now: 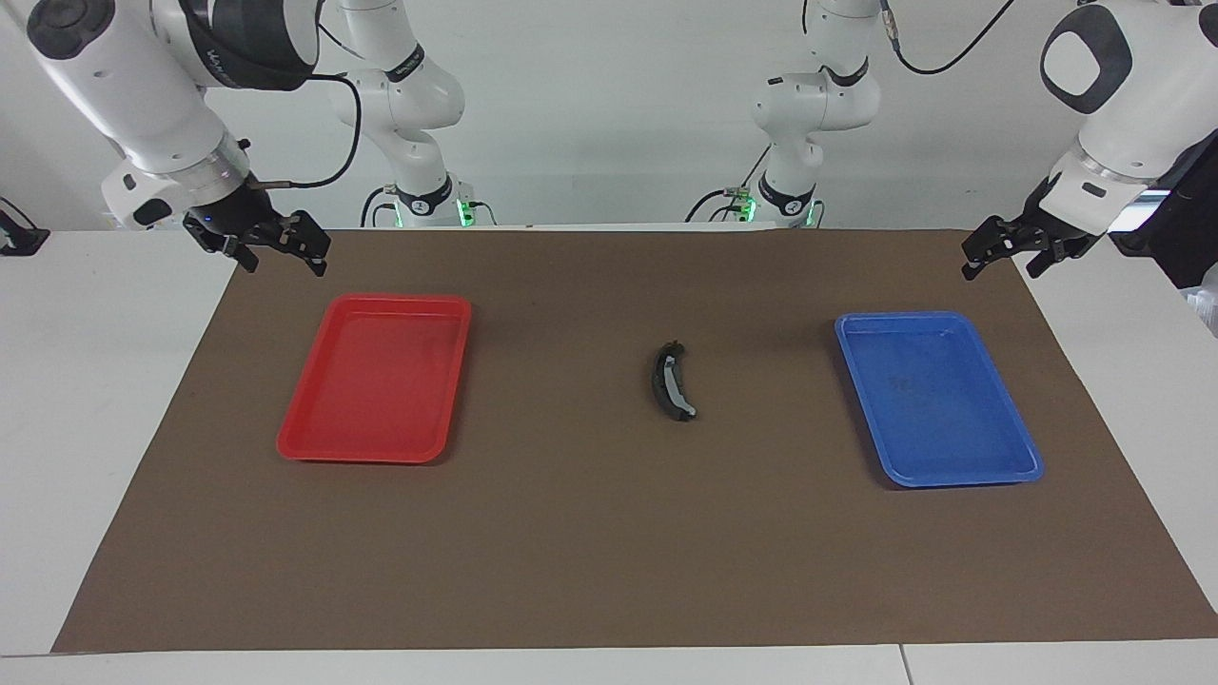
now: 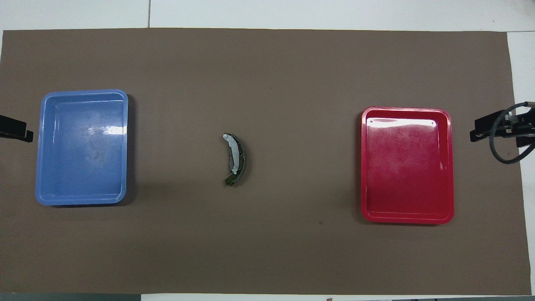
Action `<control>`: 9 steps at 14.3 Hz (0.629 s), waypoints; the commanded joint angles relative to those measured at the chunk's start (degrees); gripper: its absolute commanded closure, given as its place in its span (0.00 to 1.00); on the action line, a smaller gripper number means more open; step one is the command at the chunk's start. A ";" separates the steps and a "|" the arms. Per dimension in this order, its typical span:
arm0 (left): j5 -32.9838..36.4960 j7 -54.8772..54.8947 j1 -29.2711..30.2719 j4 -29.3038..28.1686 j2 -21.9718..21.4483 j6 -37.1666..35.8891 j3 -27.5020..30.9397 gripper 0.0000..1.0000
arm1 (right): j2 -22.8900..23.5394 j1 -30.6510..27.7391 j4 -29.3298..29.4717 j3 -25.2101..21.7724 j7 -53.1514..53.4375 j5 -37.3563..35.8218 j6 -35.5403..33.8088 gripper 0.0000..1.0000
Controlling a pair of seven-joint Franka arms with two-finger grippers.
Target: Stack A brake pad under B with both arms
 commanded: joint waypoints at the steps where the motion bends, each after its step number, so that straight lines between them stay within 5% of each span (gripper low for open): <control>1: 0.88 0.04 0.54 -0.40 -0.93 -0.44 -0.57 0.00 | -1.36 -0.62 0.40 0.02 -0.72 -0.58 -1.33 0.00; 9: 0.97 0.04 0.63 -0.49 -0.93 -0.44 -0.57 0.00 | -3.39 1.32 -0.12 0.72 -0.72 -3.92 -0.63 0.00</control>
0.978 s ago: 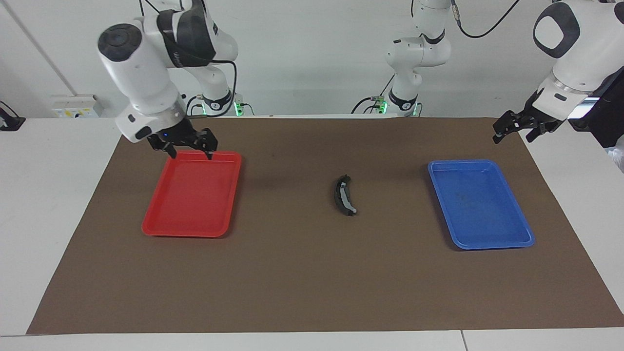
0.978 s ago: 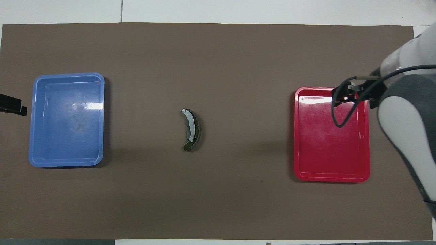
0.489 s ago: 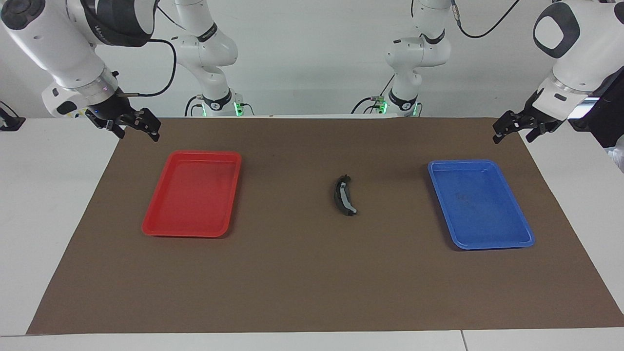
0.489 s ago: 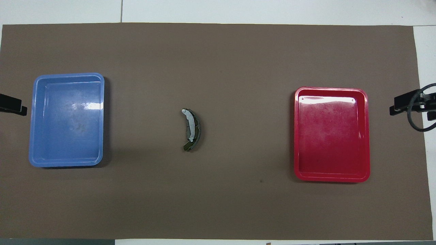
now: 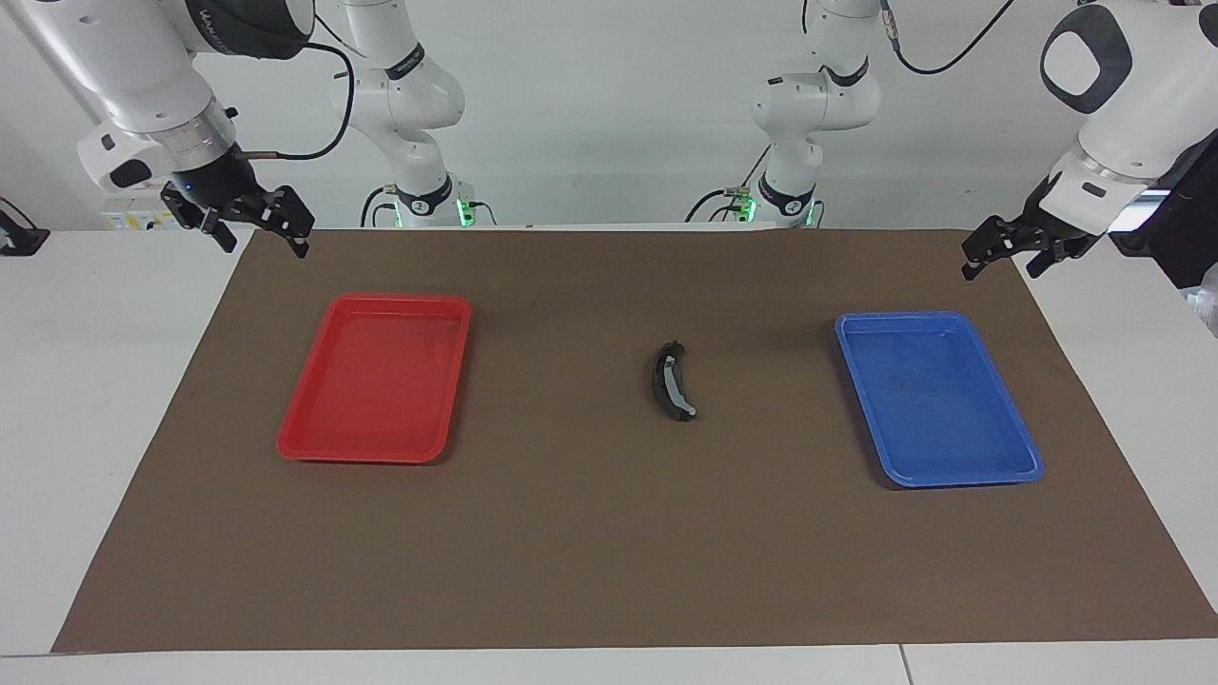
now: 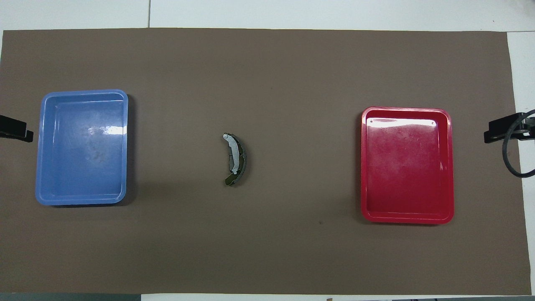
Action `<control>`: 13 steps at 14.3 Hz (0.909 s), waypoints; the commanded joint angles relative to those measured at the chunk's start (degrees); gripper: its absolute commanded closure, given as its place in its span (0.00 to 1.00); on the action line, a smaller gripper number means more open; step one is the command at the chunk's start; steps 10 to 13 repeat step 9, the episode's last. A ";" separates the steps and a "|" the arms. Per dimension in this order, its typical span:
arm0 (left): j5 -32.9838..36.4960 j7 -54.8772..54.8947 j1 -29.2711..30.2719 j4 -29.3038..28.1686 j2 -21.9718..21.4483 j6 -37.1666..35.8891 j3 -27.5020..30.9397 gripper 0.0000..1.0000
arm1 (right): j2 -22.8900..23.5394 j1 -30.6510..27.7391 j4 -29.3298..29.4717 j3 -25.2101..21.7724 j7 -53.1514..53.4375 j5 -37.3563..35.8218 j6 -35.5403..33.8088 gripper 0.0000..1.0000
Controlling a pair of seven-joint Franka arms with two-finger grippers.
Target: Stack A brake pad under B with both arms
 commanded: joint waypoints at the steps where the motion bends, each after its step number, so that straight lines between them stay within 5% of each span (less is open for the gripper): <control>1: 0.88 0.04 0.54 -0.49 -0.93 -0.44 -0.57 0.00 | -0.48 -0.17 -0.73 0.41 -0.68 -1.00 -0.35 0.00; 13: 0.88 0.04 0.54 -0.49 -0.93 -0.44 -0.57 0.00 | -0.83 -0.26 -0.73 0.33 -0.94 -0.47 -0.26 0.00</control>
